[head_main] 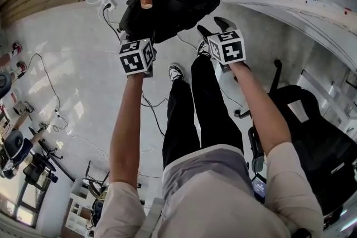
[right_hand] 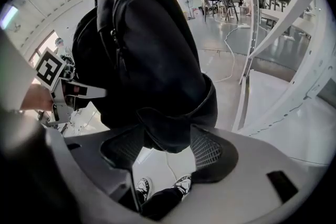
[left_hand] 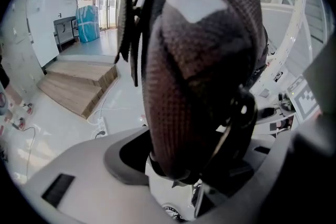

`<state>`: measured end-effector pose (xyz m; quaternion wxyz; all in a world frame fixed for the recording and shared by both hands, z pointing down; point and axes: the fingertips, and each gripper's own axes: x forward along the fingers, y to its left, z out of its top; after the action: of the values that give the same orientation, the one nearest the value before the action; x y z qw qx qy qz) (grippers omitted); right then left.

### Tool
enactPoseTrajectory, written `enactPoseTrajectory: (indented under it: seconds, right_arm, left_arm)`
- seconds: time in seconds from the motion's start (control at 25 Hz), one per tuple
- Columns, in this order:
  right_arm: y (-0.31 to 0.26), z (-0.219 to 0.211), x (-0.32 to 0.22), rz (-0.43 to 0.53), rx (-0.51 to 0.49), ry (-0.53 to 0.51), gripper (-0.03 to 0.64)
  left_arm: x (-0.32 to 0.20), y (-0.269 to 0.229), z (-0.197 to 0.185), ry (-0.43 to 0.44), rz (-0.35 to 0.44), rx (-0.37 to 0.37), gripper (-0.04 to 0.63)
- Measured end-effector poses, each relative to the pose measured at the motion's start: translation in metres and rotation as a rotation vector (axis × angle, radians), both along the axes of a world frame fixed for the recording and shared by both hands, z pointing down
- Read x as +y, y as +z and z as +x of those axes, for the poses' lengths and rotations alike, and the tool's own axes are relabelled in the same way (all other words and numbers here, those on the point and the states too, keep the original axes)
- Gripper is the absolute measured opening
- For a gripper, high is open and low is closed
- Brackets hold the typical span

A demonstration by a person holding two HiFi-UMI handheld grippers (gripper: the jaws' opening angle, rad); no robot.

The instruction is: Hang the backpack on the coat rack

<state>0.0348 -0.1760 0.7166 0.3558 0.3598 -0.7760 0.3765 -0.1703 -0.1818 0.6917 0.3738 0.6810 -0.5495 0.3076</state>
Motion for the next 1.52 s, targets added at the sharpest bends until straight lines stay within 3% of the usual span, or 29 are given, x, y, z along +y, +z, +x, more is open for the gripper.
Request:
enactPoseTrajectory:
  seconds: [0.96,1.52]
  right_arm:
    - [-0.055,-0.018,0.025,0.031,-0.062,0.029,0.276]
    - [-0.109,-0.019,0.047,0.08,-0.1,0.053,0.169]
  left_arm:
    - [0.037,-0.037,0.002,-0.011,0.009,0.046,0.221]
    - [0.071,-0.088,0.02,-0.004,0.059,0.097,0.202]
